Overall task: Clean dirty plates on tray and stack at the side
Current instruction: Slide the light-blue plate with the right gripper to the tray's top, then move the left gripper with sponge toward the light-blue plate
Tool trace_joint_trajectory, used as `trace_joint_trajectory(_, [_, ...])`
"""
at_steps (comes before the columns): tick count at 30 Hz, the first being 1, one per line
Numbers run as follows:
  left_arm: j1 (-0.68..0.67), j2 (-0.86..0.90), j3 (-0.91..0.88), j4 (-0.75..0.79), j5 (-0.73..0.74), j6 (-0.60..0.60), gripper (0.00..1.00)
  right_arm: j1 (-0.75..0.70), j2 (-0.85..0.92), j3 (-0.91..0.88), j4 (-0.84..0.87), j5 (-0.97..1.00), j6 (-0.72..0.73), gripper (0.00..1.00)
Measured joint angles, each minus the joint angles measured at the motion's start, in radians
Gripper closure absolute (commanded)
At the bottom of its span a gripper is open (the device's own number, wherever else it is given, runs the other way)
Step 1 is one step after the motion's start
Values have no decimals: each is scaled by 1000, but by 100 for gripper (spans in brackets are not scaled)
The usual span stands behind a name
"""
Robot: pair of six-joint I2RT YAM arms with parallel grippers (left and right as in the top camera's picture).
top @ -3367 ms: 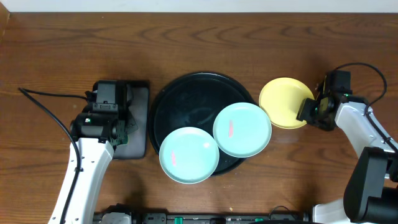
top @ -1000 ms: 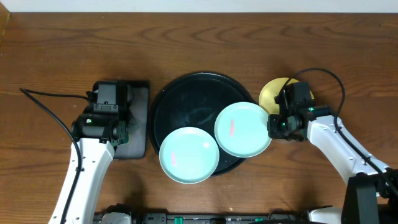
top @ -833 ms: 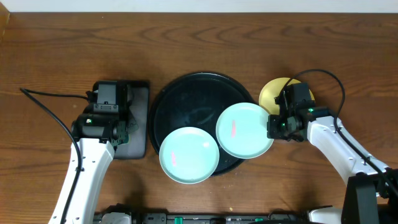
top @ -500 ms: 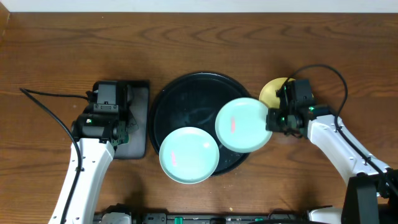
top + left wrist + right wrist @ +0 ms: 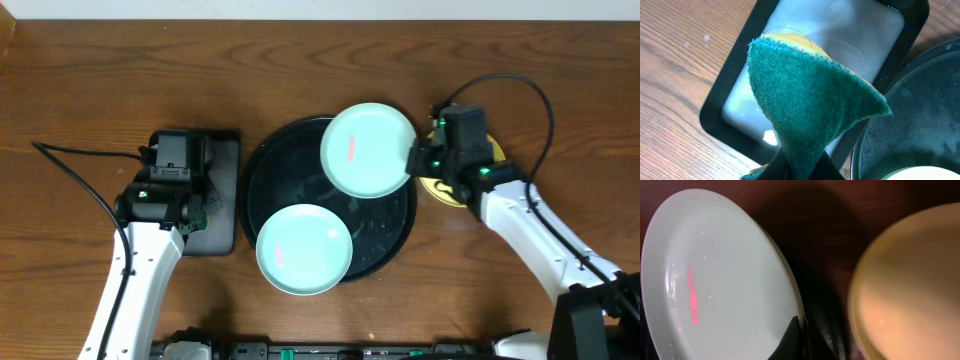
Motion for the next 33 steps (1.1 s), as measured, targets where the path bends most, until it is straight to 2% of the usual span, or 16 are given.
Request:
trace_joint_trajectory(9, [0, 0, 0, 24, 2, 19, 92, 161, 80, 1, 130, 193, 3, 99])
trace_joint_trajectory(15, [0, 0, -1, 60, 2, 43, 93, 169, 175, 1, 164, 227, 3, 99])
trace_joint_trajectory(20, [0, 0, -1, 148, 10, 87, 93, 169, 199, 1, 174, 226, 4, 99])
trace_joint_trajectory(24, [0, 0, -4, 224, 81, 149, 93, 169, 200, 1, 175, 204, 3, 99])
trace_joint_trajectory(33, [-3, 77, 39, 229, 160, 233, 92, 169, 200, 1, 182, 168, -9, 99])
